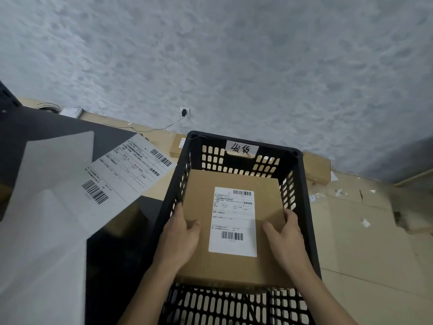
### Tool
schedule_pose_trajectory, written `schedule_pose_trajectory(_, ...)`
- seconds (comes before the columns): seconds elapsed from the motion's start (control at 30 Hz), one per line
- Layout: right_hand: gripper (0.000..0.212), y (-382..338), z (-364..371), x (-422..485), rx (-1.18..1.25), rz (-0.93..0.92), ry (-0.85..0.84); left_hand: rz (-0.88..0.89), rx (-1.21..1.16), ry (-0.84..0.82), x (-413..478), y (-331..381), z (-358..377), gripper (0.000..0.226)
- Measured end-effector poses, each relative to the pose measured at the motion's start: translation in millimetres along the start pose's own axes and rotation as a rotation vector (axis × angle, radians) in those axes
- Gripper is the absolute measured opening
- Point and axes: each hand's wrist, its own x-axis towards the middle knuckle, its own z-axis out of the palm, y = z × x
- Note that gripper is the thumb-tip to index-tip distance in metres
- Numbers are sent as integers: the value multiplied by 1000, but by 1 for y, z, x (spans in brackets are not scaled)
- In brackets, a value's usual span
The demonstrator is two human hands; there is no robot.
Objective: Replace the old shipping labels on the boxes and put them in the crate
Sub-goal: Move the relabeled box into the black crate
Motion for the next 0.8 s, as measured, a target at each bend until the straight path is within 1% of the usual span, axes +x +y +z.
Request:
schedule_pose_trajectory(0.13, 67, 5, 3, 3, -19, 10, 15, 6, 4, 7, 3, -2, 7, 50)
schedule_pose_trajectory(0.27, 69, 6, 4, 1, -27, -5, 1, -17, 84, 14, 3, -3, 7, 69)
schedule_pose_trajectory(0.33, 71, 6, 5, 0, -48, -31, -4, -34, 119, 12, 4, -2, 7, 73)
schedule_pose_trajectory(0.47, 75, 5, 7, -3, -151, -35, -34, -43, 133, -11, 4, 2, 6, 71)
schedule_pose_trajectory(0.6, 75, 3, 7, -6, -168, -26, -44, -38, 133, -28, 5, 2, 4, 67)
schedule_pose_trajectory(0.8, 63, 1, 3, 0, -166, -17, -16, -12, 206, 2, 4, 8, 5, 72)
